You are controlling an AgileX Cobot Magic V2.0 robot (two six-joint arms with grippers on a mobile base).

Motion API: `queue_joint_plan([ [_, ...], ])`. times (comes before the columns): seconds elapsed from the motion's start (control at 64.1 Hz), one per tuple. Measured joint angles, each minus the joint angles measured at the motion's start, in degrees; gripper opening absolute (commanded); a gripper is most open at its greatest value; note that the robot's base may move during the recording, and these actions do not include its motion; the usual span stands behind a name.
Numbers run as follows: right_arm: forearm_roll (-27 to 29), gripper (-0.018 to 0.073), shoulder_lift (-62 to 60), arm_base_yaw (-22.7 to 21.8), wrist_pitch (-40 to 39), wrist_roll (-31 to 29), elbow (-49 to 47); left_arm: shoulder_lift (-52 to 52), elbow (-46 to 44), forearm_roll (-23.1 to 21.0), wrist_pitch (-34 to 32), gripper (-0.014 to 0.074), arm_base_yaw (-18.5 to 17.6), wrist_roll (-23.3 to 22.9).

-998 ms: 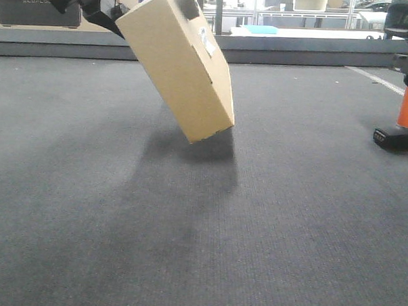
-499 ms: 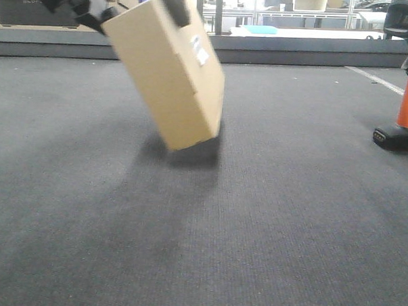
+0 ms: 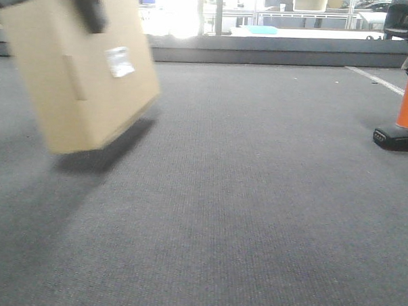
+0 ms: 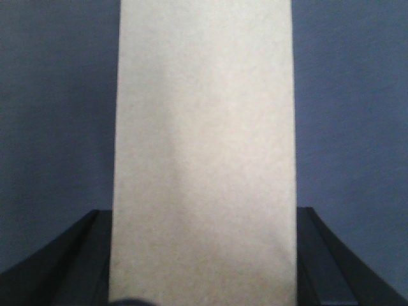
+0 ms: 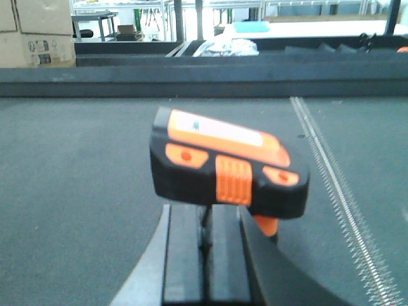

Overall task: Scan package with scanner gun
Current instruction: 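Lower the box onto the table and open the left gripper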

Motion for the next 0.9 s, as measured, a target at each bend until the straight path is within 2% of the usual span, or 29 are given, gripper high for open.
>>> queue_joint_plan([
  [0.218,-0.23,-0.0168,-10.6,0.0,5.18,-0.08,0.0,-0.47,0.0,0.24,1.0,-0.0111,9.83,8.06],
  [0.359,-0.35,-0.0168,-17.98,0.0,10.85,-0.08,0.0,-0.47,0.0,2.01,1.49,-0.0111,14.89,9.65],
  [0.452,-0.35,-0.0168,-22.81,0.0,17.46,-0.08,0.0,-0.47,0.0,3.52,1.5,-0.0111,17.8,10.73],
  [0.624,-0.35,-0.0168,-29.2,0.0,25.58,-0.08,0.0,-0.6,2.43,4.16,0.66,-0.0111,18.93,11.74],
  [0.905,-0.35,-0.0168,-32.81,0.0,27.1,-0.21,0.0,-3.57,11.8,4.16,-7.3,-0.0111,18.93,12.11],
])
